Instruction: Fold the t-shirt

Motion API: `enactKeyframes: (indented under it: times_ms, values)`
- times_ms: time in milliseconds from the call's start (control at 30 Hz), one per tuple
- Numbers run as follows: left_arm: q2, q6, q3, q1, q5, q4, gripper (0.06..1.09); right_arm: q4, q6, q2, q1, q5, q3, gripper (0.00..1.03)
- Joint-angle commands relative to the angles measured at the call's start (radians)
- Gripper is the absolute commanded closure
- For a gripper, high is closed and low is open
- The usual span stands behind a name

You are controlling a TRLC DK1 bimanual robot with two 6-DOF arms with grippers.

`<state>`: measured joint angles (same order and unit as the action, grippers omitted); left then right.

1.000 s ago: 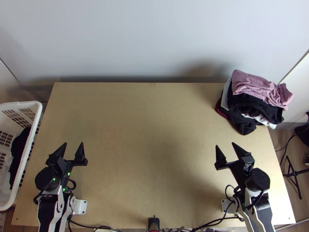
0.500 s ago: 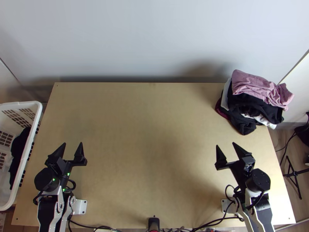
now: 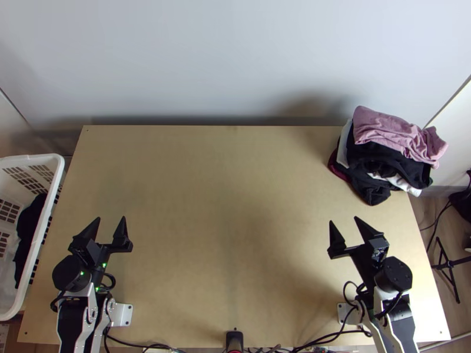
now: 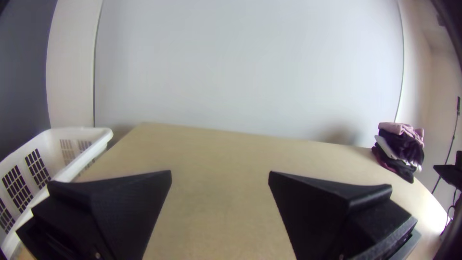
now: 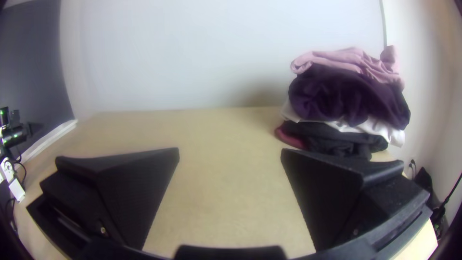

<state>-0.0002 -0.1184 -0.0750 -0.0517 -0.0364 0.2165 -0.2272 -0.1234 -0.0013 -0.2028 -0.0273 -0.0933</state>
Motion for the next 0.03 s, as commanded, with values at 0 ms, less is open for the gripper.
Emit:
enactKeyframes:
  times_ms: [0]
  values:
    - [0.0, 0.0, 0.0, 0.0, 0.0, 0.0, 0.1, 0.0, -0.001, 0.0, 0.0, 0.0, 0.0, 0.05]
